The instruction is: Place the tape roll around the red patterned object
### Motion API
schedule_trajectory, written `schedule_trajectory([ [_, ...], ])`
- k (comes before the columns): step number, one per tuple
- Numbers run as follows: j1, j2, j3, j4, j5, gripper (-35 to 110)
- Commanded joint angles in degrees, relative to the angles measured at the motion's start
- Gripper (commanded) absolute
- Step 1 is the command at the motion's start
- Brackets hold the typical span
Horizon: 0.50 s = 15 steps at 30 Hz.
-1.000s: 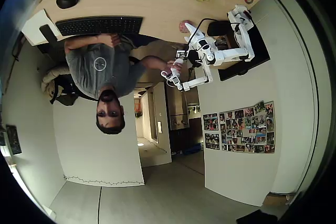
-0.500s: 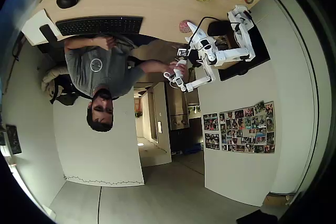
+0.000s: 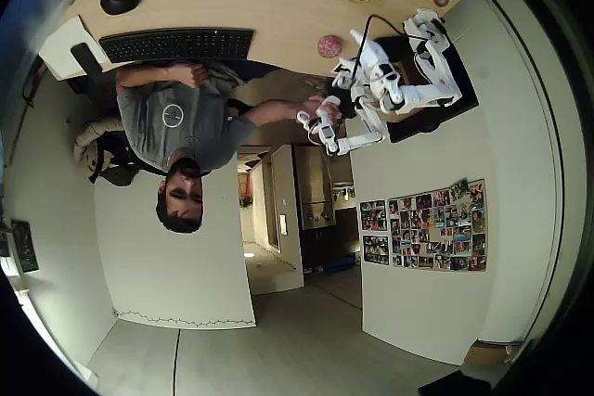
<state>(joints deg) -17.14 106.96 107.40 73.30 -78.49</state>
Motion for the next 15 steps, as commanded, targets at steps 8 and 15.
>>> schedule_trajectory([
  [8,4.6,0.4,14.4,-10.8,1.3,50],
  [15,5.4,-1.1,18.5,-15.8,1.7,49],
])
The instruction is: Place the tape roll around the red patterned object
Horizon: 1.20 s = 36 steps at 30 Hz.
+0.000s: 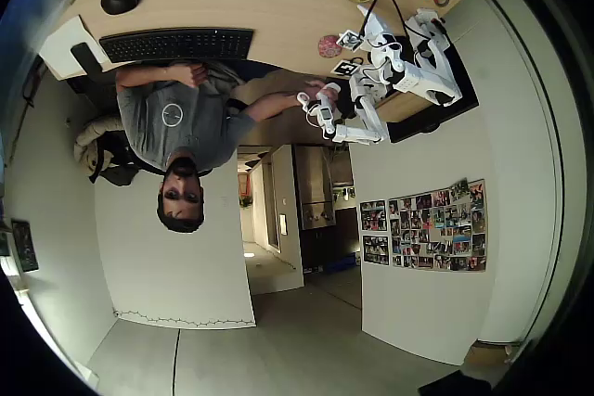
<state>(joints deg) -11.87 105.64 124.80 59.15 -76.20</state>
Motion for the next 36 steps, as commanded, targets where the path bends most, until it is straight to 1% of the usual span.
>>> schedule_trajectory([
  [1,0.2,-0.2,1.8,-2.5,-0.7,49],
  [5,1.1,-3.2,3.1,-4.7,-0.7,49],
  [14,4.7,-5.6,2.5,-4.9,-0.9,49],
  [25,4.7,-5.9,5.2,-7.1,0.8,47],
  [36,5.0,-5.3,5.7,-6.9,0.8,46],
])
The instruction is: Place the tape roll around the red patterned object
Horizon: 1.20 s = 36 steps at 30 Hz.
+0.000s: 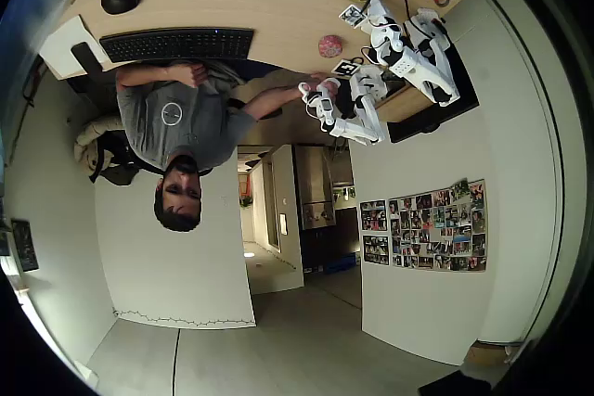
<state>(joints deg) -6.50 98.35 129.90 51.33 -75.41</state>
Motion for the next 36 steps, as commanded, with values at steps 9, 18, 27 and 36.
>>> schedule_trajectory([
  [9,-1.2,1.5,0.5,-1.1,2.9,26],
  [18,-1.8,1.9,-2.2,-3.4,4.3,0],
  [27,-3.9,13.0,-10.4,6.8,2.4,0],
  [36,-12.5,17.8,-16.5,14.6,-0.4,0],
])
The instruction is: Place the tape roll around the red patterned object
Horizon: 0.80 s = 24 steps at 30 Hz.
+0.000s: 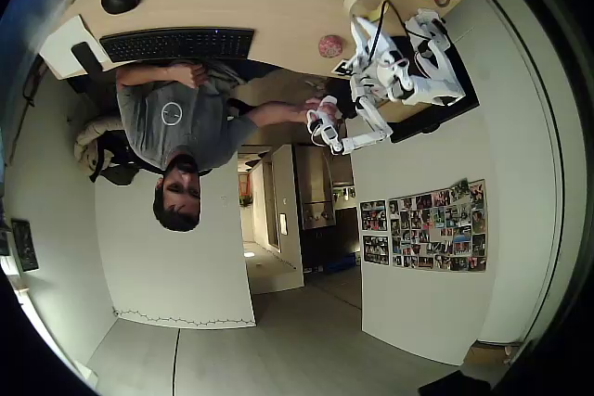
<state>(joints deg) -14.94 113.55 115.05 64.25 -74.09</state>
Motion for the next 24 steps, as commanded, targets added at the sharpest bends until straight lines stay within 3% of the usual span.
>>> schedule_trajectory([
  [1,-6.2,2.4,-0.7,1.5,-1.8,0],
  [12,-34.5,-0.8,-0.2,-10.3,10.4,0],
  [24,-41.1,-14.0,-1.1,-26.4,11.6,0],
])
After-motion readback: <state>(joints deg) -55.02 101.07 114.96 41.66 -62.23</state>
